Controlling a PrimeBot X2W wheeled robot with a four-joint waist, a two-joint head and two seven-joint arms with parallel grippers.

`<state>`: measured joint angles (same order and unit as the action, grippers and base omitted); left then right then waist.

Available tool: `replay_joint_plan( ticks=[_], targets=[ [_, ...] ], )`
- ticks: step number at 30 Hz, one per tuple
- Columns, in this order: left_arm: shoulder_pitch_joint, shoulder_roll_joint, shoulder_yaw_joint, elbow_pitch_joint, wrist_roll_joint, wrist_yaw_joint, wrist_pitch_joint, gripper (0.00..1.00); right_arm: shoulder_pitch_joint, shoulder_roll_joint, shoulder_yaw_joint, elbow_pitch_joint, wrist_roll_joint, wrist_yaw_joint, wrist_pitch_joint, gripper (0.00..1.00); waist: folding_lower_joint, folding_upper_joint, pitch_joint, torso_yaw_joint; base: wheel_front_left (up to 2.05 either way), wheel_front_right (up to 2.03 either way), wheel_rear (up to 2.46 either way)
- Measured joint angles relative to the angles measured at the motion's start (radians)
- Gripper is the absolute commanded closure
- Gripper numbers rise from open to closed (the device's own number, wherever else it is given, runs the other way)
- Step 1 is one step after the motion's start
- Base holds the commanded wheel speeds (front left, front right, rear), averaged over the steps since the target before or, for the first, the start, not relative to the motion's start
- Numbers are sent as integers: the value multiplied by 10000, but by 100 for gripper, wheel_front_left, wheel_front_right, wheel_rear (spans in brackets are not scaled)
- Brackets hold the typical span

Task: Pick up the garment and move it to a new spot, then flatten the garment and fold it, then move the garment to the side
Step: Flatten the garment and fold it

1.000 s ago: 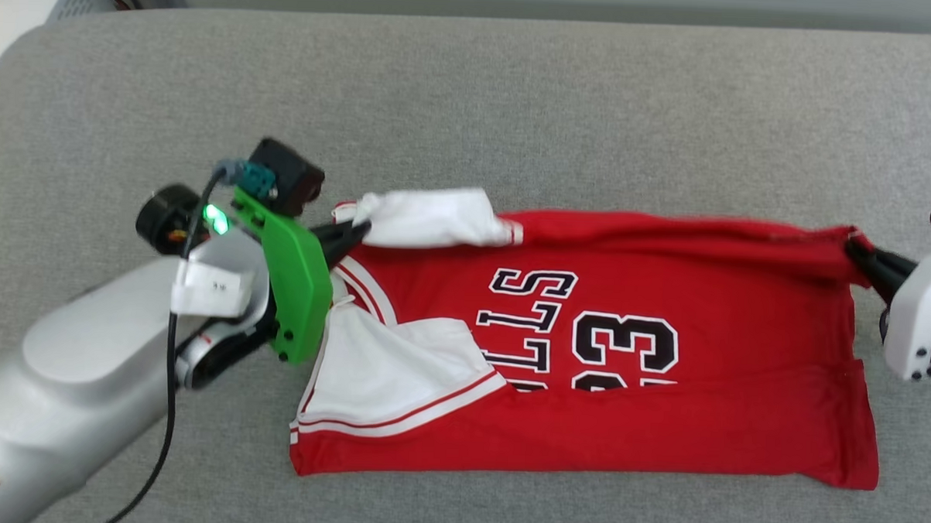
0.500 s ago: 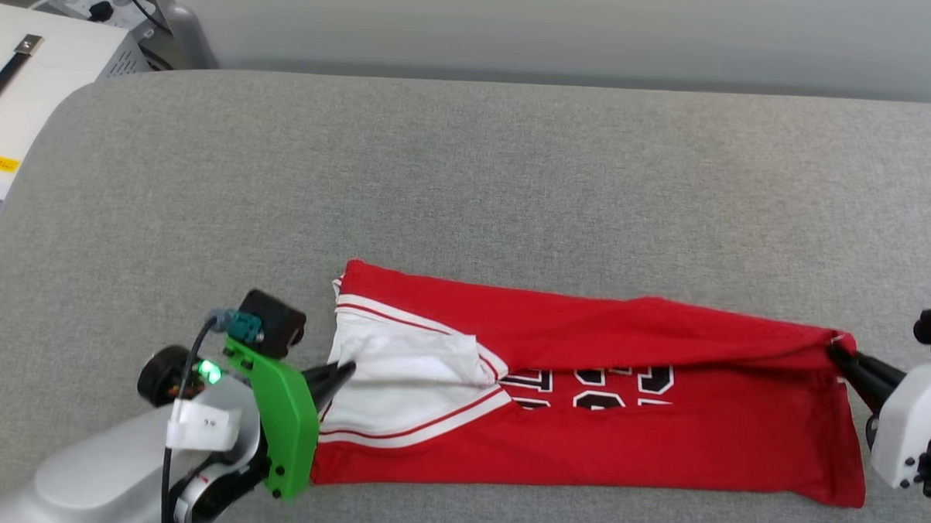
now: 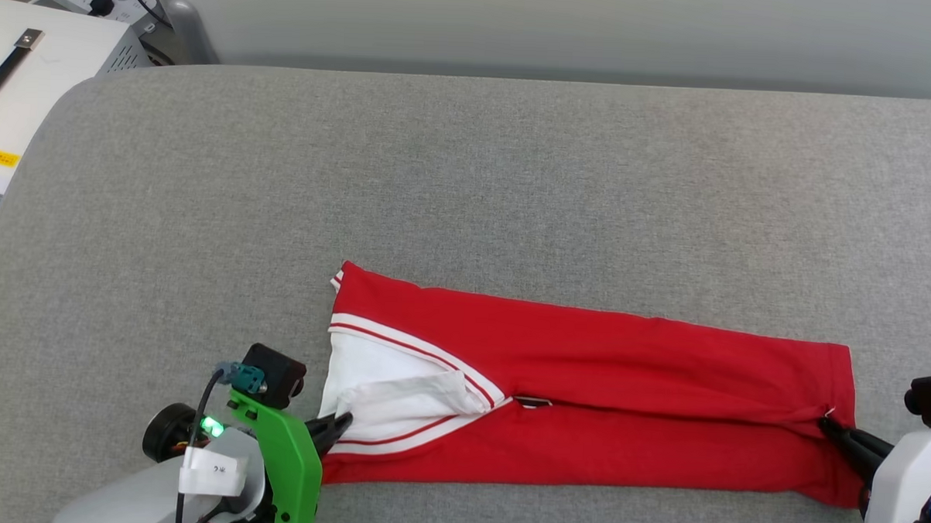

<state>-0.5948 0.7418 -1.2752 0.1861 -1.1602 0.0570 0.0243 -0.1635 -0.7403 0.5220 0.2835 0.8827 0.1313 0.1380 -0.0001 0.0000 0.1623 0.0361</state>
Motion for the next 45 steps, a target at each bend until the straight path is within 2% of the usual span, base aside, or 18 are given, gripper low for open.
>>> replay_joint_plan(
  ticks=[3, 4, 5, 6, 7, 13, 17, 23, 29, 38, 45],
  targets=[
    [15, -134, 35, 196, -33, -2, -159, 100, 134, 111, -132, 4, -115, 0, 4, 100, 0, 0, 42, -7, 0, 0, 0],
    [26, -176, 61, 276, -33, 0, -251, 76, 163, 150, -190, 2, -167, 0, 44, 100, 0, 0, 37, -9, 0, 0, 0],
    [53, -207, 105, 337, -33, 6, -355, 42, 187, 205, -263, -2, -169, 0, 44, 82, 0, 0, 24, -14, 0, 0, 0],
    [72, -222, 134, 374, -31, 19, -441, 22, 196, 265, -314, -12, -167, 0, 44, 50, 0, 0, 5, -19, 0, 0, 0],
    [103, -238, 167, 407, -29, 77, -570, 0, 207, 334, -366, -38, -136, 0, 81, 0, 0, 0, -29, -25, 0, 0, 0],
    [228, -247, 522, 468, 163, 686, -1701, 0, 473, 407, -838, -616, 159, 0, 385, 0, 0, 0, -318, -65, 0, 0, 0],
    [406, -265, 938, 470, 462, 1290, -2470, 0, 783, 309, -1327, -1241, 454, 0, 617, 0, 0, 0, -533, -74, 0, 0, 0],
    [951, -529, 2383, 54, 1074, 2284, -2800, 0, 1048, 155, -2316, -2044, 671, 0, 930, 0, 0, 0, -698, -55, 0, 0, 0],
    [1981, -943, 4320, -474, 3030, 3020, -2803, 0, 1188, 44, -3336, -2075, 890, 0, 1689, 0, 0, 0, -657, -6, 0, 0, 0],
    [3245, -1990, 6587, -755, 5170, 3154, -2801, 0, 1173, 153, -3858, -951, 1590, 0, 3659, 0, 0, 0, -317, 175, 0, 0, 0],
    [3740, -2928, 7789, -767, 6472, 2681, -2801, 0, 453, 610, -3532, -153, 1534, 0, 4213, 0, 0, 0, 89, 391, 0, 0, 0]
  ],
)
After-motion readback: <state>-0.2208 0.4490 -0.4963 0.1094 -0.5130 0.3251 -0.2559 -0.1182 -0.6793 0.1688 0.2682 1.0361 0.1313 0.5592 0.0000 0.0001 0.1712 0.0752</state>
